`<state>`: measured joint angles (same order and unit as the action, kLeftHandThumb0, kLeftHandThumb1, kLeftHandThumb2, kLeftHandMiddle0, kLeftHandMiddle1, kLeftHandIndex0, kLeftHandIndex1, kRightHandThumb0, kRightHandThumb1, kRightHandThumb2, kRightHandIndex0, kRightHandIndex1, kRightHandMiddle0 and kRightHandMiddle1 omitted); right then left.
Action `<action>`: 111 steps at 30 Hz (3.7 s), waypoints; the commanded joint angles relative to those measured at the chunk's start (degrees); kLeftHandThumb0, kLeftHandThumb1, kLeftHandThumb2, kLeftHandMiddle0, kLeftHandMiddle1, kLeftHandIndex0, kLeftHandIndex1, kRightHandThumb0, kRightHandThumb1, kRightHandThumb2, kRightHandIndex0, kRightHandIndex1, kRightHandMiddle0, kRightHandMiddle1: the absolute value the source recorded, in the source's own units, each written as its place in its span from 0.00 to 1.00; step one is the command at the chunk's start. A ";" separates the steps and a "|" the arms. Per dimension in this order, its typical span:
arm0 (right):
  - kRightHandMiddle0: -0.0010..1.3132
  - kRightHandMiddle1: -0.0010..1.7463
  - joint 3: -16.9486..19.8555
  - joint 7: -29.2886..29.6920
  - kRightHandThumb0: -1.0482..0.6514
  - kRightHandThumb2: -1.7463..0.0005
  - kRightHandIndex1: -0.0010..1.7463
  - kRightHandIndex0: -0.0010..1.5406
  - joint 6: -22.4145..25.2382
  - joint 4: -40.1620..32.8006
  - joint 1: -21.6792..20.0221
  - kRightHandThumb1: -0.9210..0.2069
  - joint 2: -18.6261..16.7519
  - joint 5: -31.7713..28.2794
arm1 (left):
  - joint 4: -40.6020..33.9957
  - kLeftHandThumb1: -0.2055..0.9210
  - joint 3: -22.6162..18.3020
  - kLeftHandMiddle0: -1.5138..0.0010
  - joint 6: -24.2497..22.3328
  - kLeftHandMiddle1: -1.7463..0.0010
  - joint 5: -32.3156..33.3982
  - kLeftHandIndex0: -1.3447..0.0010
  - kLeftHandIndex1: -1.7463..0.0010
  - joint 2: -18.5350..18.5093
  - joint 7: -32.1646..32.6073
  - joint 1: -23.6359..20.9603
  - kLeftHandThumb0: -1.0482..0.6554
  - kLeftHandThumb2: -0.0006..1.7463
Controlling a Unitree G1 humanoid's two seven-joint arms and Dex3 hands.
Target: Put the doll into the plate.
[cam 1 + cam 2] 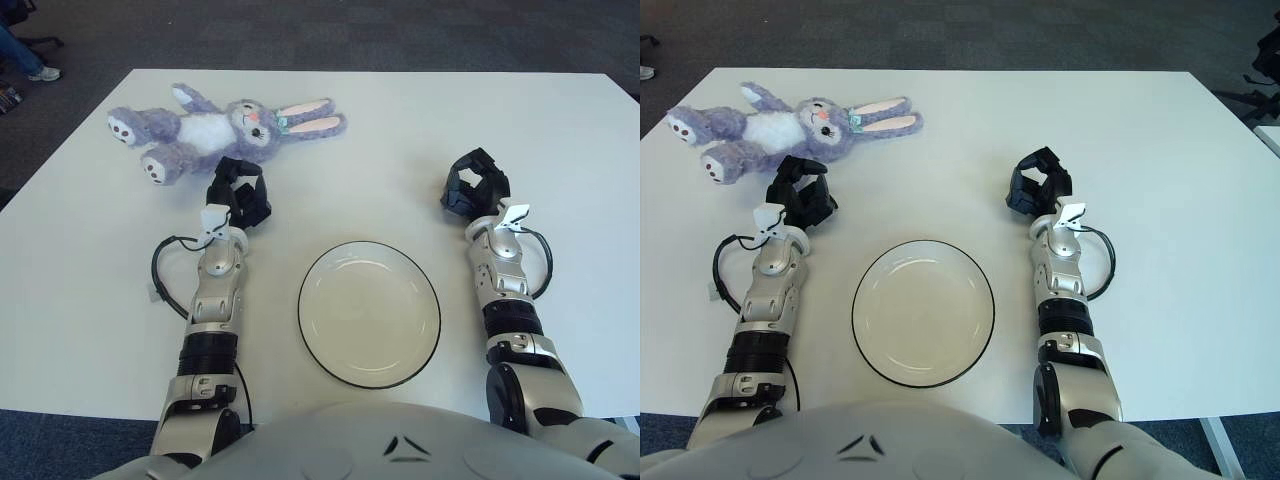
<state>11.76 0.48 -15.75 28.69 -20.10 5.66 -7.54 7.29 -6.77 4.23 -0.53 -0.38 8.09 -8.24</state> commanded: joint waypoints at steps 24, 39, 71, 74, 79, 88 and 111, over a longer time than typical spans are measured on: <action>0.42 1.00 0.36 0.01 0.35 0.30 1.00 0.78 0.99 0.38 1.12 0.47 0.00 -0.16 | 1.35 0.77 -0.04 0.42 0.01 0.00 -0.01 0.74 0.00 0.20 -0.09 2.90 0.39 0.51; 0.42 1.00 0.55 -0.14 0.35 0.30 1.00 0.78 0.96 1.08 0.61 0.47 0.21 -0.24 | 1.87 0.77 0.02 0.42 0.02 0.00 -0.12 0.74 0.00 0.29 0.09 2.41 0.39 0.51; 0.28 1.00 7.03 -5.77 0.38 0.49 1.00 0.61 24.93 -12.53 2.48 0.25 -1.27 -19.82 | -10.41 1.00 -2.86 0.83 -14.44 0.55 25.26 1.00 0.51 -5.69 -23.57 1.14 0.08 0.51; 0.09 0.83 5.24 -2.19 0.23 0.61 0.94 0.31 19.57 -13.97 3.37 0.08 -0.84 -13.04 | -9.08 1.00 -0.71 0.84 -6.00 0.54 15.03 1.00 0.57 -6.03 -19.33 1.38 0.07 0.52; 0.01 0.65 2.41 1.04 0.18 0.67 0.78 0.18 12.81 -12.24 3.41 0.01 1.67 -2.97 | -7.98 1.00 -3.23 0.87 -12.73 0.55 22.14 1.00 0.66 -4.34 -20.77 -0.16 0.05 0.54; 0.00 0.52 5.47 -5.76 0.13 0.65 0.66 0.14 18.10 -12.37 2.59 0.00 1.27 -11.53 | -7.03 1.00 -8.19 0.91 -22.16 0.62 34.50 1.00 0.76 -3.43 -21.26 -2.56 0.05 0.57; 0.00 0.65 5.90 -1.73 0.18 0.68 0.60 0.19 19.98 -13.82 2.97 0.00 0.81 -9.32 | -3.30 1.00 -1.12 0.86 -1.25 0.47 10.43 1.00 0.51 -4.52 -16.43 -0.30 0.12 0.41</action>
<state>18.16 -2.87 3.91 15.23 -17.05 6.17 -18.55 2.62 -9.24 -1.16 14.31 -4.32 -10.15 -9.35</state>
